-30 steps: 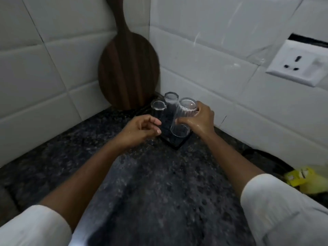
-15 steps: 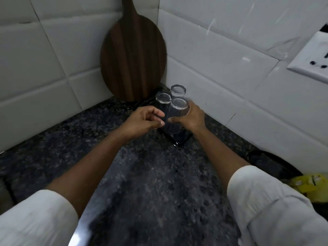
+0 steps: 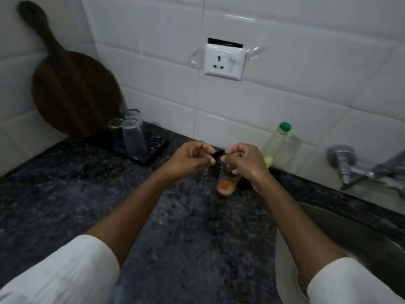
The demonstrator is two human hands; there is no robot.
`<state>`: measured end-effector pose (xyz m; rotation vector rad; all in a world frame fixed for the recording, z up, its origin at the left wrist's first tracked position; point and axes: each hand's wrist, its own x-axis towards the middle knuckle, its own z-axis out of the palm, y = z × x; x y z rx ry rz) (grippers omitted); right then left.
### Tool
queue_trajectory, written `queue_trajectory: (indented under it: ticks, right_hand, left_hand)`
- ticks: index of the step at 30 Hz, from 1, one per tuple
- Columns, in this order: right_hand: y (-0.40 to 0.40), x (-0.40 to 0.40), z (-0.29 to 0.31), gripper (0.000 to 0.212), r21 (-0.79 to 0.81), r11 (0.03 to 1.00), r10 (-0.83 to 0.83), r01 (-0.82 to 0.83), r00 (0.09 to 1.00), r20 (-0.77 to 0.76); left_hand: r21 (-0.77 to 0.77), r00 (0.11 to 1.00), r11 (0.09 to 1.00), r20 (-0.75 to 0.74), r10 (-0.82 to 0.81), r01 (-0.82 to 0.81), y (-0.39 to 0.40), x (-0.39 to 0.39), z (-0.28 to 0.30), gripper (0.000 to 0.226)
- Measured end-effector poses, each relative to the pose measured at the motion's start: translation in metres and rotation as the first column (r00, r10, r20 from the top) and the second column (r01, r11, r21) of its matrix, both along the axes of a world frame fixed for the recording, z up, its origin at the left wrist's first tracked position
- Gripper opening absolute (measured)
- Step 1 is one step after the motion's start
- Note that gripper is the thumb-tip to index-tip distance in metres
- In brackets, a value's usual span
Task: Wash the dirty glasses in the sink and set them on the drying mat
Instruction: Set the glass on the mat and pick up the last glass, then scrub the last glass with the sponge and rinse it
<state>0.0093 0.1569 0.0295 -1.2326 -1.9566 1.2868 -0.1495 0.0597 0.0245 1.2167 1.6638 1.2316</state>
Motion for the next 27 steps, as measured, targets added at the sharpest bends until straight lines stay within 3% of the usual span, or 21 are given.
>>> queue_trajectory:
  ticks: [4,9,10,18,24,27]
  right_hand:
    - [0.006,0.049,-0.024,0.02,-0.018,0.993,-0.112,0.113,0.993,0.033]
    - [0.006,0.035,-0.073,0.077,-0.077,0.988,-0.129,0.137,0.987,0.095]
    - [0.006,0.027,-0.081,0.08,-0.057,0.99,-0.12,0.126,0.988,0.094]
    - [0.005,-0.001,-0.116,0.043,0.042,0.942,-0.332,0.332,0.943,0.0]
    - [0.0,0.098,-0.094,0.044,0.082,0.897,-0.432,0.434,0.901,-0.042]
    - [-0.002,0.167,-0.08,0.046,0.088,0.832,-0.547,0.547,0.837,-0.027]
  left_hand:
    - [-0.013,0.998,0.998,-0.021,-0.058,0.058,0.009,0.039,0.004,0.025]
    - [-0.043,0.999,0.998,-0.021,-0.048,0.047,0.022,0.039,-0.009,0.024]
    - [-0.054,0.999,0.997,-0.014,-0.047,0.046,0.025,0.036,-0.012,0.024]
    - [-0.081,0.998,0.994,0.001,-0.068,0.068,0.045,0.022,-0.032,0.021]
    - [-0.049,0.992,0.992,0.041,-0.117,0.119,0.089,0.082,-0.035,0.012]
    - [-0.105,0.97,0.964,0.039,-0.242,0.244,0.115,0.147,-0.036,0.009]
